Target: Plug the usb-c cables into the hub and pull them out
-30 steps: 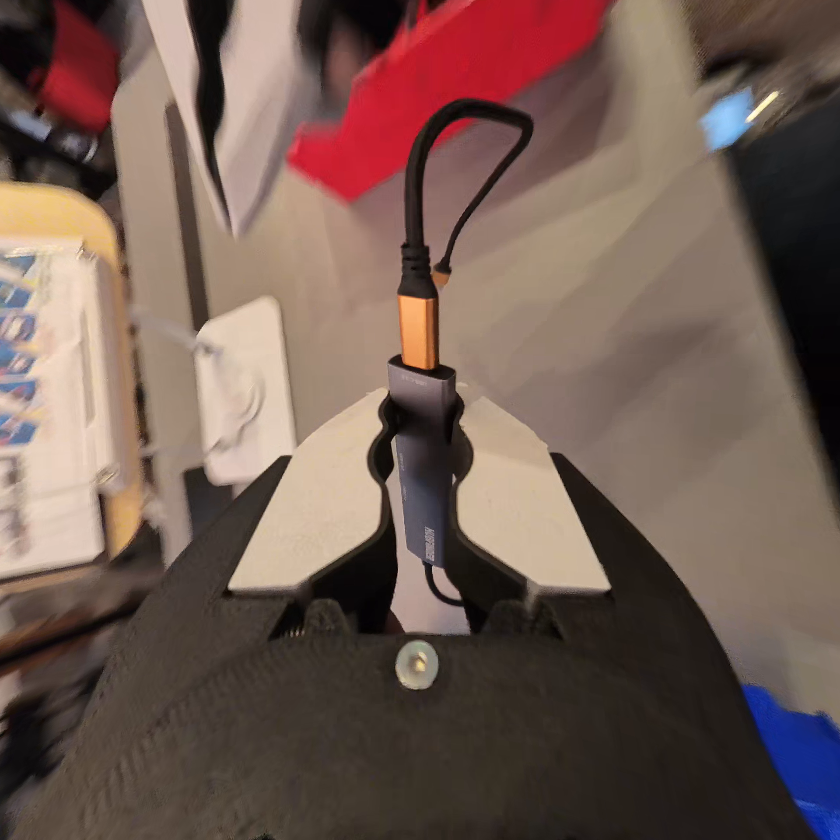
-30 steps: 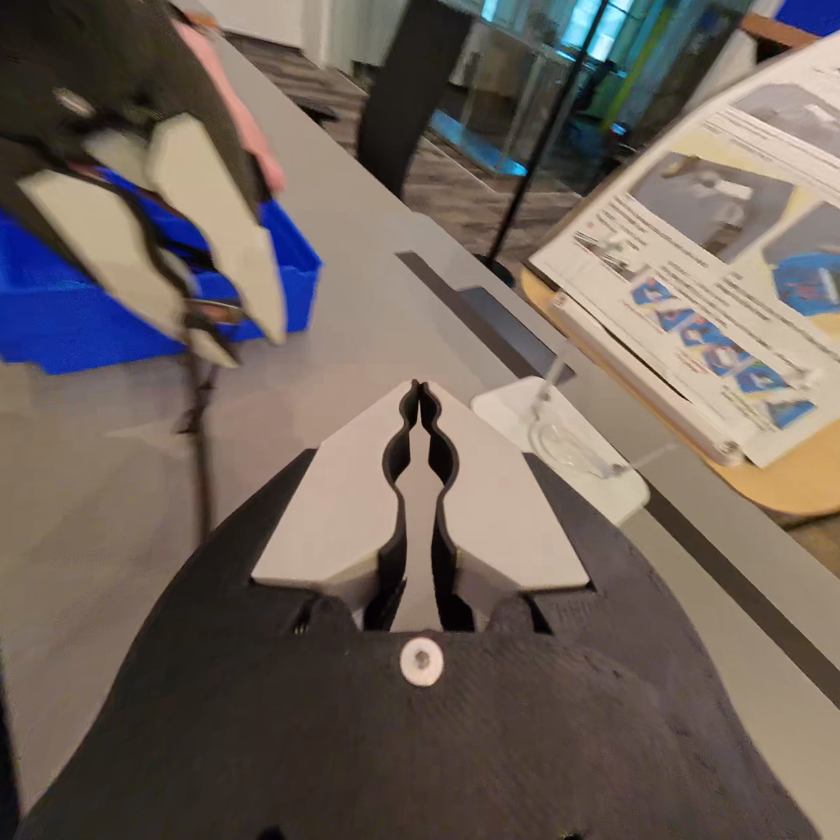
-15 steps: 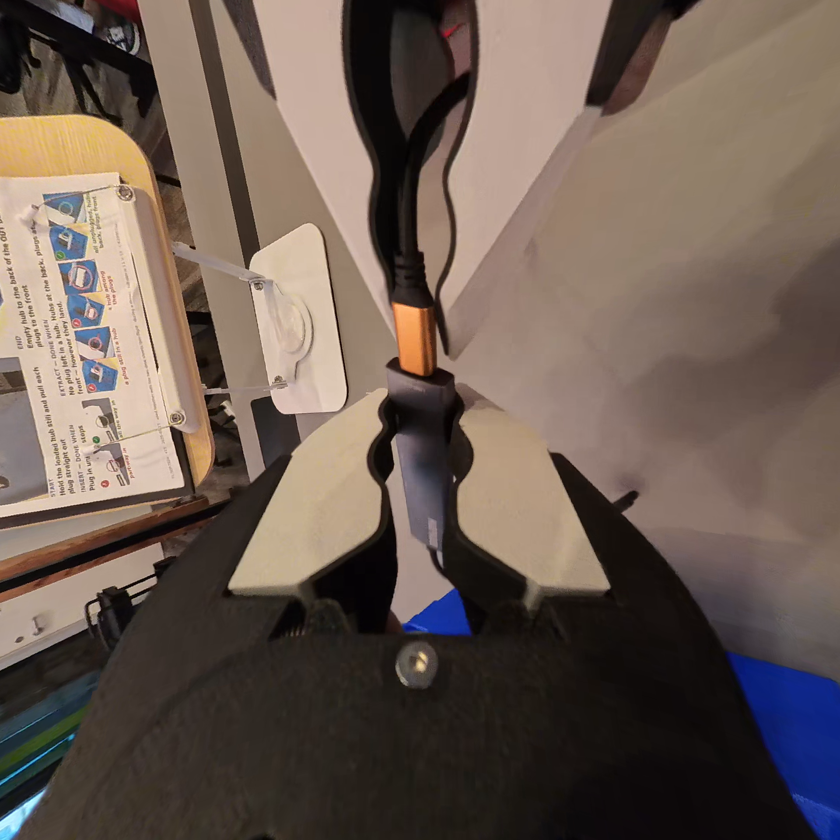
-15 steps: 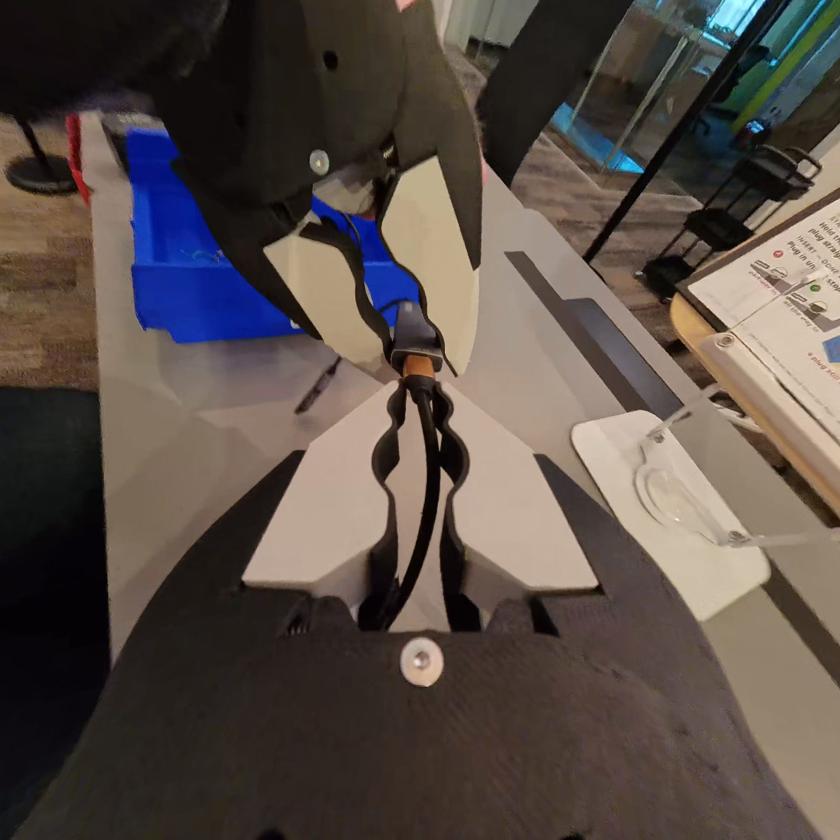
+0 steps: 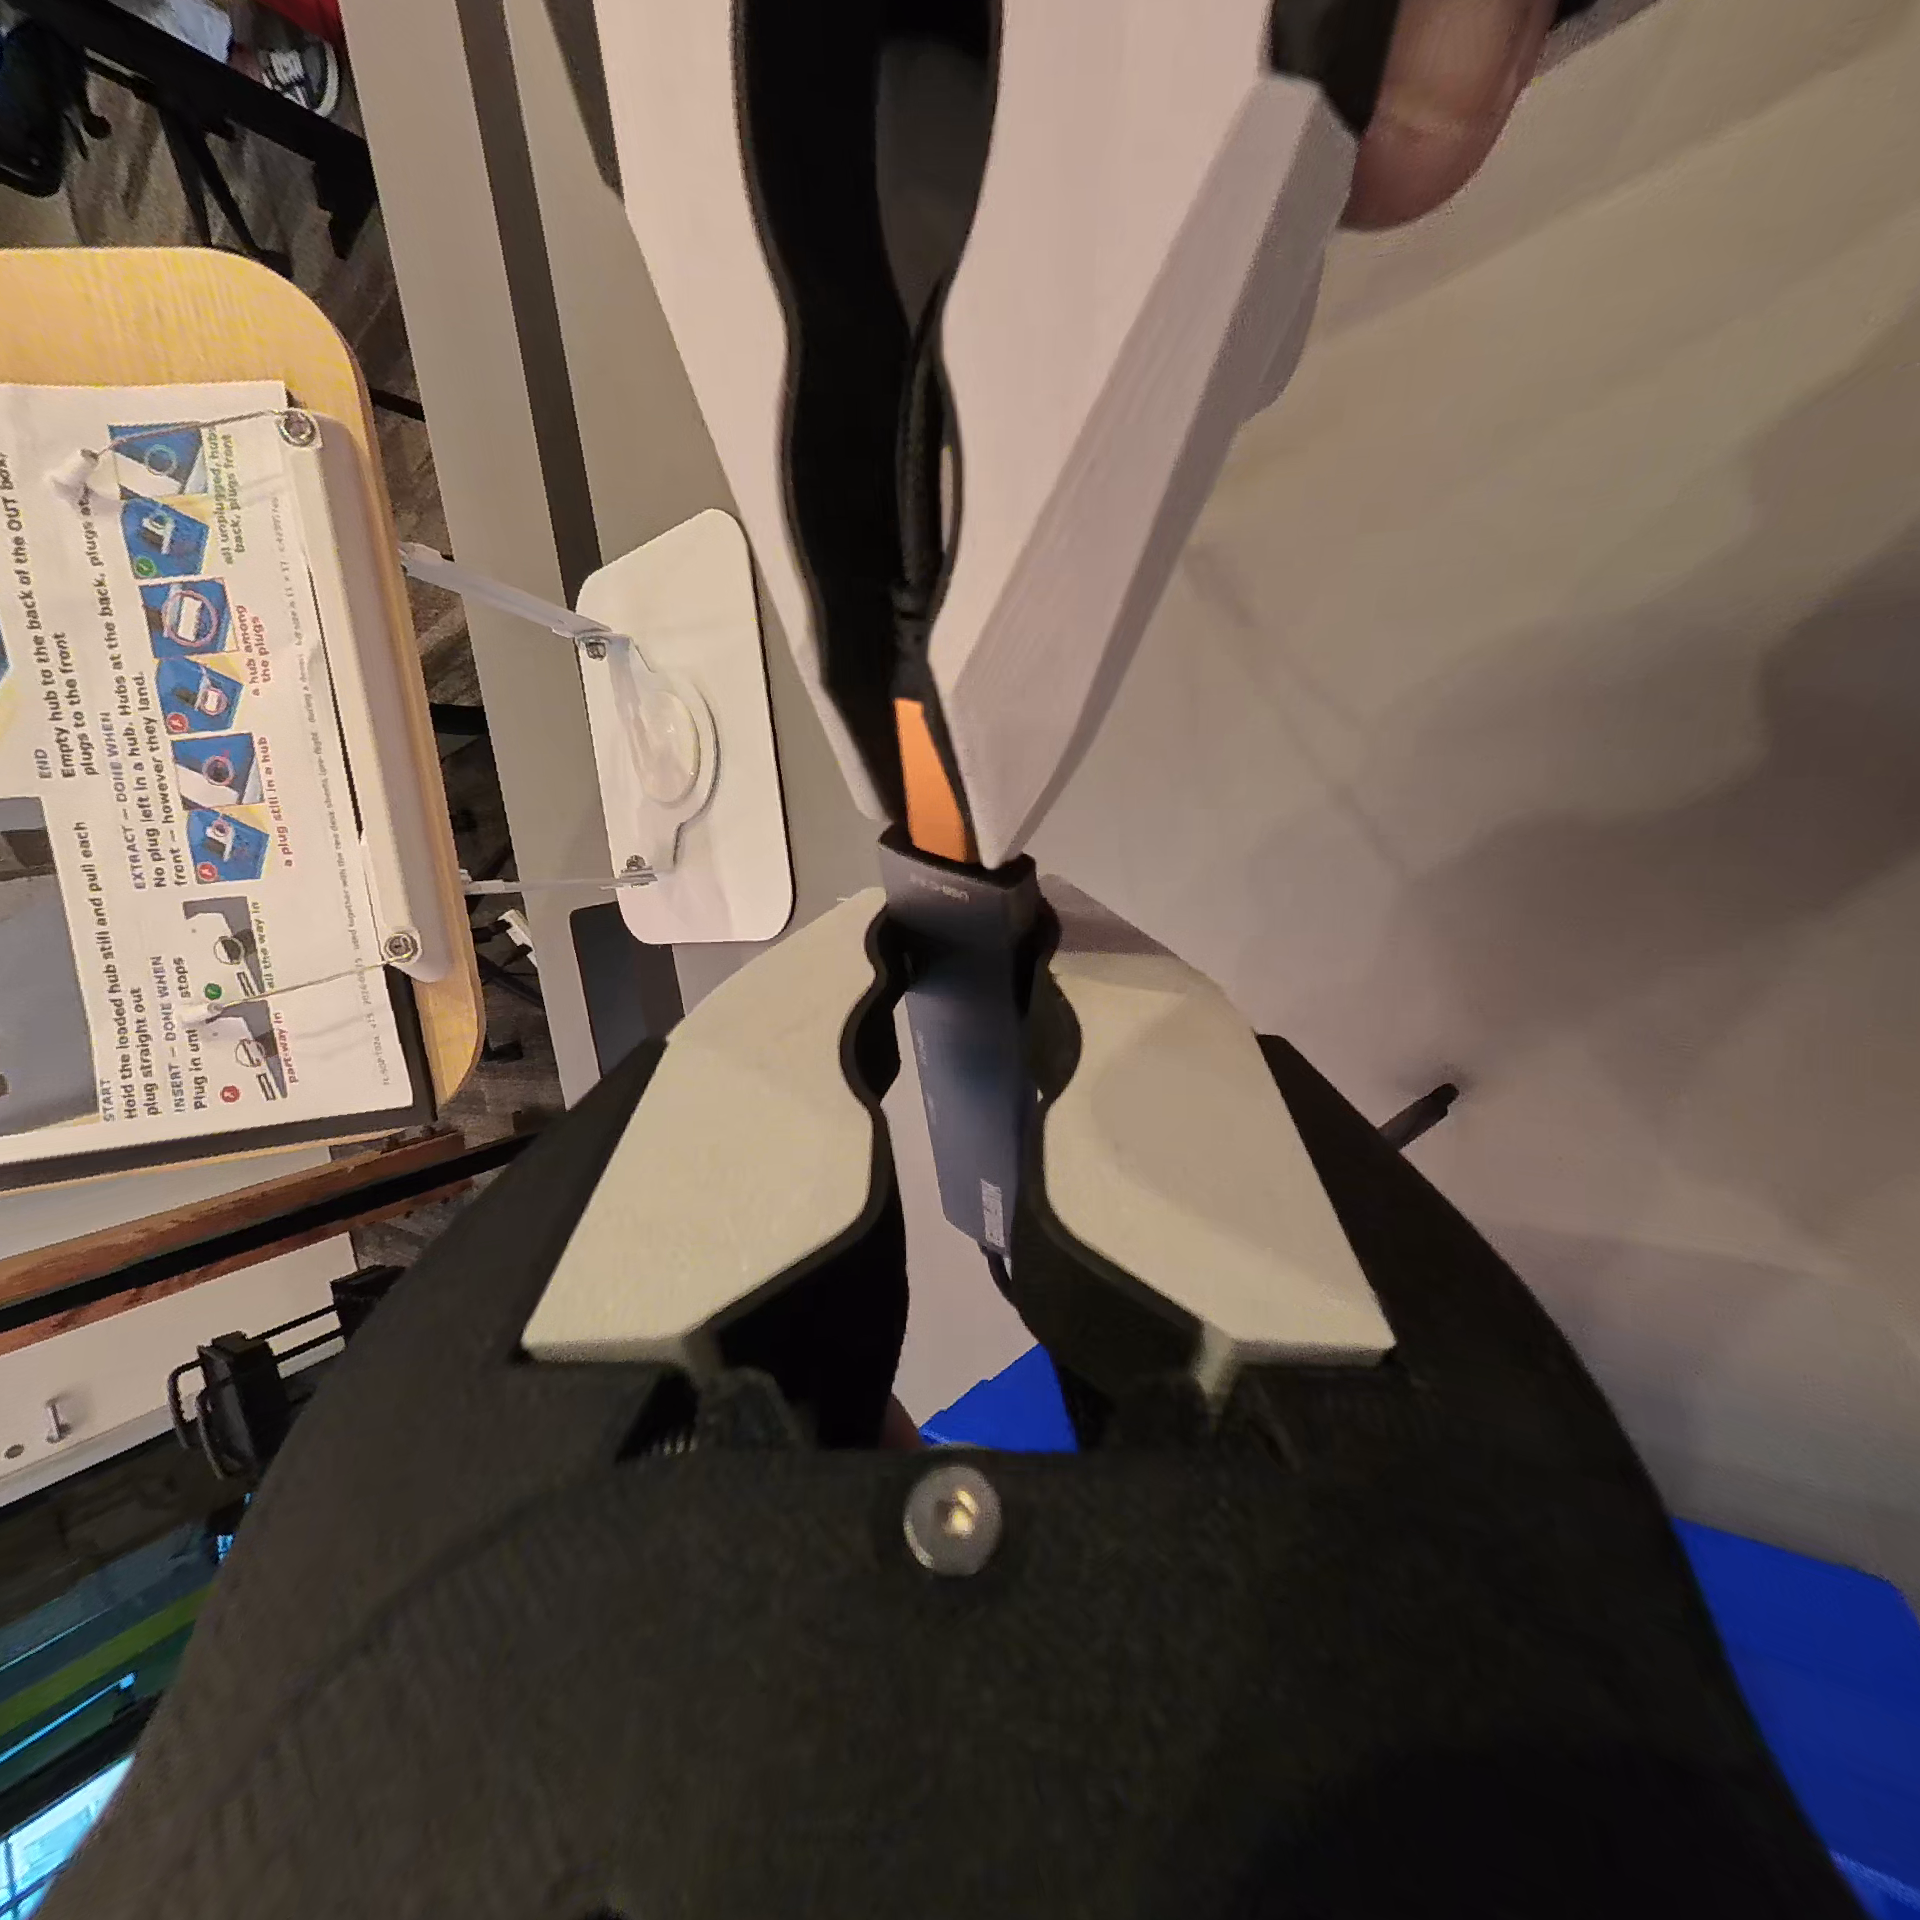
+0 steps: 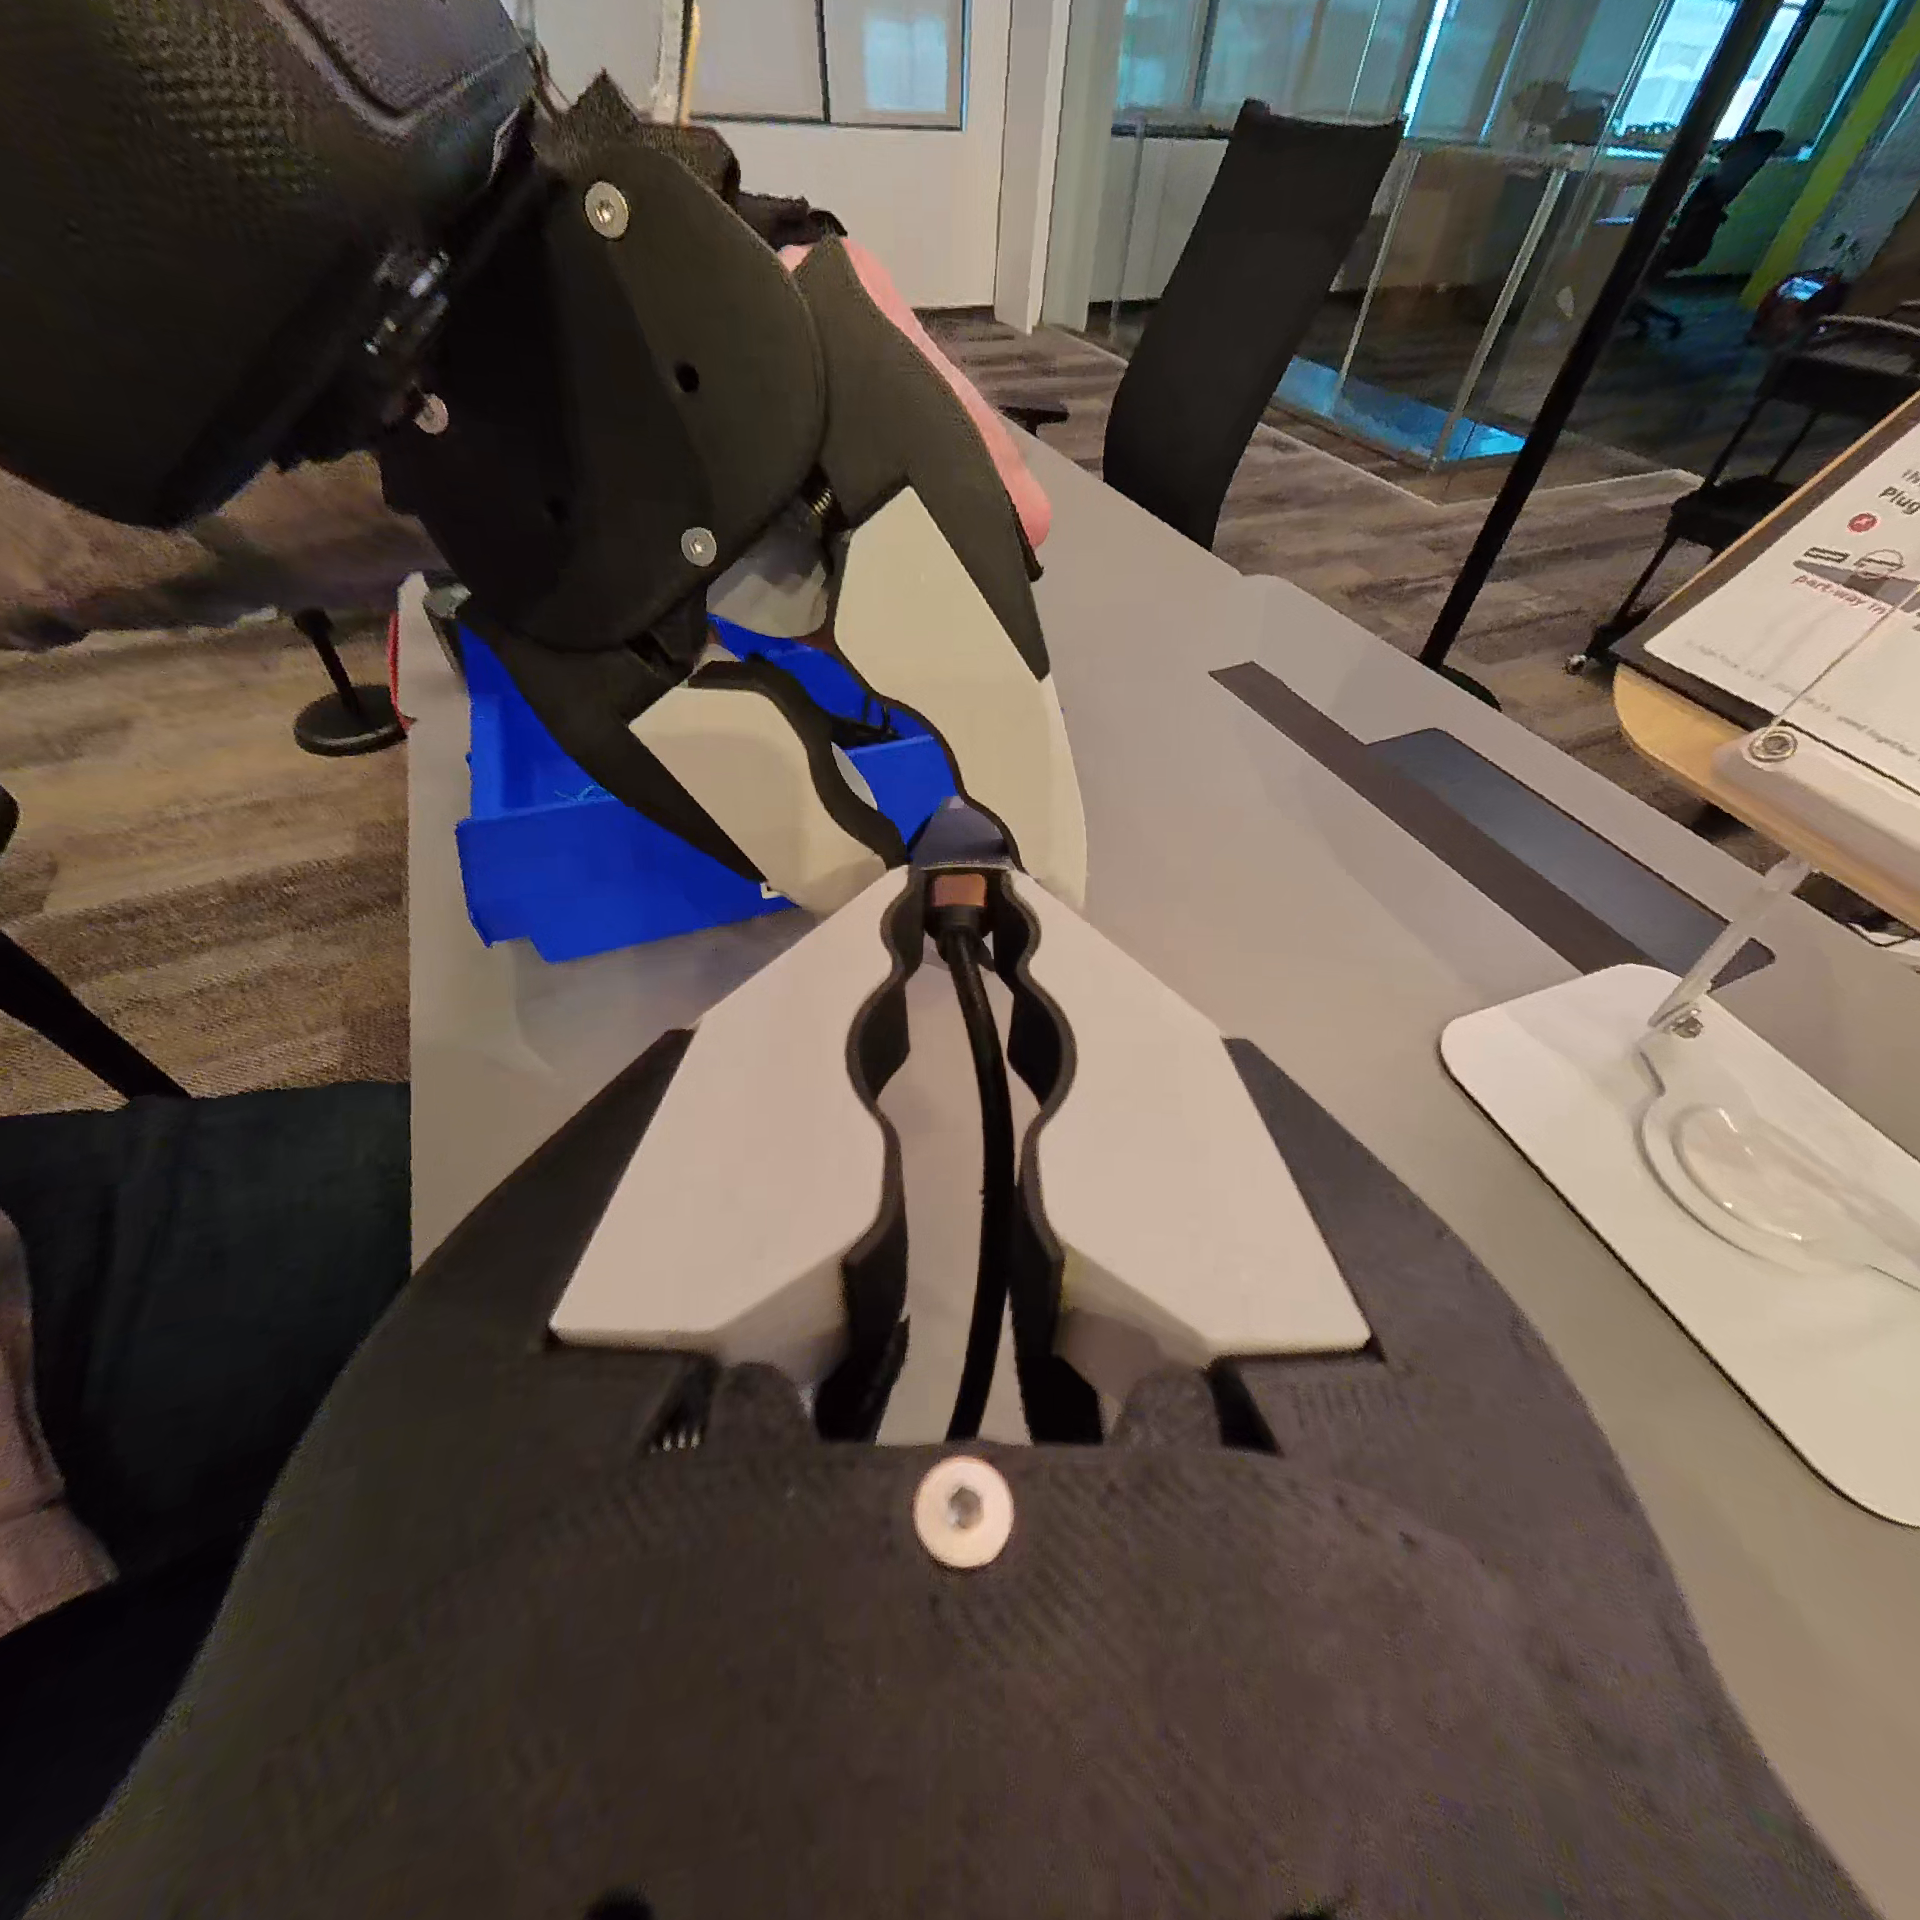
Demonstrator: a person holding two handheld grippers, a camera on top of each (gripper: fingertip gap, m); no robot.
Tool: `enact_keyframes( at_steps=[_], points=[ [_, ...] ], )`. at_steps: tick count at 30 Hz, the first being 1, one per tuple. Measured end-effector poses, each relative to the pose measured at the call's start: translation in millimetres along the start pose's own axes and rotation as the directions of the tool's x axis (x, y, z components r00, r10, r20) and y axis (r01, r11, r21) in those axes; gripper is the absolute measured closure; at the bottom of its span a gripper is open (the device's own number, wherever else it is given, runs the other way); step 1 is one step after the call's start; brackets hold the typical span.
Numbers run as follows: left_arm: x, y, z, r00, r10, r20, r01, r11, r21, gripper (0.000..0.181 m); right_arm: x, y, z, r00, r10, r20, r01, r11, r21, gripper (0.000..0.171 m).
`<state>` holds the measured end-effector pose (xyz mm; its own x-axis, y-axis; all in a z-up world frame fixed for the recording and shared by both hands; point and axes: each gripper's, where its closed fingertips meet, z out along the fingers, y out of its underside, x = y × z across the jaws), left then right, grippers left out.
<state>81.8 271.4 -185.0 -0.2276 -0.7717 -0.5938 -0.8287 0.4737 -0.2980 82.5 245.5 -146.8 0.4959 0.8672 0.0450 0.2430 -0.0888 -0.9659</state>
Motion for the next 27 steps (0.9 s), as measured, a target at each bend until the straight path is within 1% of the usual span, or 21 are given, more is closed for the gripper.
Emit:
enact_keyframes(
  at_steps=[8,10,16,19,22,25,27],
  points=[
    [2,2,3,1.000,-0.012,-0.006,0.012,1.000,-0.004,0.162,0,3,2,1.000,-0.021,-0.013,0.021,1.000,-0.011,0.161],
    [0,1,2,1.000,-0.024,0.000,0.024,1.000,0.013,0.162,1,0,1,1.000,-0.025,-0.014,0.025,1.000,0.013,0.161],
    [0,-3,-2,0.998,-0.054,-0.038,0.057,0.996,0.076,0.161,-1,-3,-2,0.999,-0.002,0.039,-0.002,0.996,0.088,0.161],
    [5,-5,-5,0.996,-0.051,-0.080,0.059,0.993,0.099,0.160,-5,-4,-4,0.997,-0.013,0.074,0.005,0.993,0.119,0.161],
    [15,-7,-9,0.984,-0.040,-0.171,0.060,0.992,0.111,0.149,-9,-4,-3,0.995,-0.027,0.095,0.016,0.993,0.119,0.161],
    [18,-9,-10,0.979,-0.014,-0.204,0.035,0.994,0.101,0.146,-11,0,-1,0.994,-0.034,0.108,0.023,0.994,0.108,0.161],
    [16,-11,-10,0.980,-0.001,-0.199,0.020,0.995,0.094,0.148,-12,0,0,0.993,-0.038,0.111,0.026,0.994,0.107,0.161]
  ],
)
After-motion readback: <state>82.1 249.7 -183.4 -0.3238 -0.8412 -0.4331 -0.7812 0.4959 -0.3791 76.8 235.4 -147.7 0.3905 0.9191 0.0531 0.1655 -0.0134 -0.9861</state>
